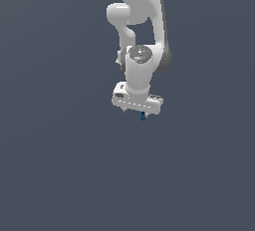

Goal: Pick up the object and move it to a goal position.

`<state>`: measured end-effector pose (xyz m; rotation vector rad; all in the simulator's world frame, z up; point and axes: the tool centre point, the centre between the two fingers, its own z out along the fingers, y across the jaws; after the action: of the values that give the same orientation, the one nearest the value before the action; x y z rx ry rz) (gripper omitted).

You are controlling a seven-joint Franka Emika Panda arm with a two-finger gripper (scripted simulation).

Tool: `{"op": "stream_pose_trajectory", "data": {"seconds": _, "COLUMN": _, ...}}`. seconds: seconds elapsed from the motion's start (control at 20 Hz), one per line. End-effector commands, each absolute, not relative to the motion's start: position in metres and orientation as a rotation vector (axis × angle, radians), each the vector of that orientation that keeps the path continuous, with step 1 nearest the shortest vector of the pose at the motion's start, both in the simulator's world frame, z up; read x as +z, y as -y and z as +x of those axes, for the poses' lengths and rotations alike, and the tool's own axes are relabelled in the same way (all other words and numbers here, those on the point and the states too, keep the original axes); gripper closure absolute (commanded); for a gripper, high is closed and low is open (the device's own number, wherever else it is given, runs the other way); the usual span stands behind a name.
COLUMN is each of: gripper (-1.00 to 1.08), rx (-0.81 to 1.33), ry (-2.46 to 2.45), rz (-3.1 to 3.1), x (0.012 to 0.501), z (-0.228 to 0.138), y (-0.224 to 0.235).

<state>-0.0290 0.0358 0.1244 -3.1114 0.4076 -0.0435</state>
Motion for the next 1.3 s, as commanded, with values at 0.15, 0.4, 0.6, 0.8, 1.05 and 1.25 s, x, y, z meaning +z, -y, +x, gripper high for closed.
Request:
{"op": "stream_pose_trajectory", "data": {"seconds": 0.15, "gripper": -0.92, "rx": -0.020, "ry": -0.506, "rz": -3.098, "x": 0.107, "z": -0.053, "y": -0.063}}
{"op": "stream_pose_trajectory", "data": {"seconds": 0.4, "gripper": -0.92, "rx": -0.007, "ry": -0.563, "rz": -3.090, "x": 0.098, "z": -0.067, "y": -0.077}}
{"op": "stream_pose_trajectory", "data": {"seconds": 0.6, "gripper": -0.92, "rx": -0.001, "ry": -0.586, "rz": -3.086, "x": 0.094, "z": -0.074, "y": -0.083}}
{"op": "stream_pose_trajectory", "data": {"seconds": 0.8, "gripper": -0.92, "rx": 0.000, "ry": -0.586, "rz": -3.086, "x": 0.093, "z": -0.074, "y": -0.084}}
{"op": "stream_pose_trajectory", "data": {"seconds": 1.05, "gripper": -0.92, "rx": 0.000, "ry": -0.587, "rz": -3.086, "x": 0.085, "z": -0.075, "y": -0.084}}
{"op": "stream_pose_trajectory", "data": {"seconds": 1.25, "gripper": -0.92, "rx": 0.000, "ry": -0.589, "rz": -3.086, "x": 0.067, "z": -0.076, "y": -0.084}}
